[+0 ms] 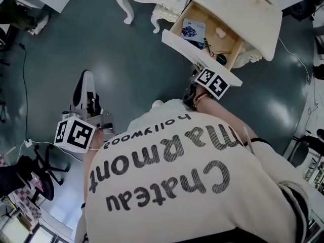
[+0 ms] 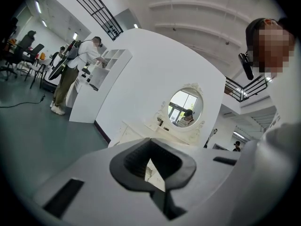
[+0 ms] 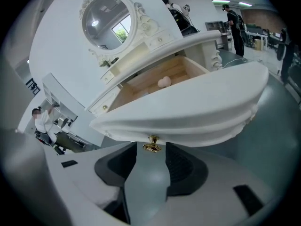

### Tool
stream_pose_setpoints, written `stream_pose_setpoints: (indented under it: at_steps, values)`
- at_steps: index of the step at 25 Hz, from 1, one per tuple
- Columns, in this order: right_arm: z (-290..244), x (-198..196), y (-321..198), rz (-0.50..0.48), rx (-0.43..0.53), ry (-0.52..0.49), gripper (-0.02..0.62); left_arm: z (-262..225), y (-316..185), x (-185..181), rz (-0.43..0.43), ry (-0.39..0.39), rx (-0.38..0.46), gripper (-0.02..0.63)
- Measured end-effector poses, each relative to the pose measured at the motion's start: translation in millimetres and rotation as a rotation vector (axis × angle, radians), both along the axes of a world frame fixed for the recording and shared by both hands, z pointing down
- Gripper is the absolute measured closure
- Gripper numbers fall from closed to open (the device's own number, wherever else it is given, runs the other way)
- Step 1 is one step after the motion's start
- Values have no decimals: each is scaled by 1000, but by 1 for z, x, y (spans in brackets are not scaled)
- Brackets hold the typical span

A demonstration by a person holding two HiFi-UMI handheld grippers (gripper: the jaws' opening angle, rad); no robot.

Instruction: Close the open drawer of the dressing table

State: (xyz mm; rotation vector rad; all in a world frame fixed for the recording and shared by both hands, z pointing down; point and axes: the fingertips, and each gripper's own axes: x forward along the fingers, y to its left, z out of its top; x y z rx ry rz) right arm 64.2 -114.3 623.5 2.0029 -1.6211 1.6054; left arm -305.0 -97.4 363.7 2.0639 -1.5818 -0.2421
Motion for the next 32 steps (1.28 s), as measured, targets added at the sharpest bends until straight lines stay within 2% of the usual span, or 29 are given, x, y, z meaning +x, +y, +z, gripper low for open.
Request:
stream_pose_setpoints:
  at_steps: [6,8,16,22,32]
  values:
    - [8,6,-8,53,-18,21,403,11,-11,-8,14,16,-24,597]
    - [10,6,-9,56,-37,30,434,13,-14,-11,11,20,-27,597]
    - [16,12,-20,-21,-88,112,448,18,-26,-14,0,28,-31,597]
    - [15,17,-30,-19,-77,113,448,21,-40,-3,17,35,-45,597]
    - [18,26,-41,-44,-150,100,449,11,-66,11,8,26,-48,597]
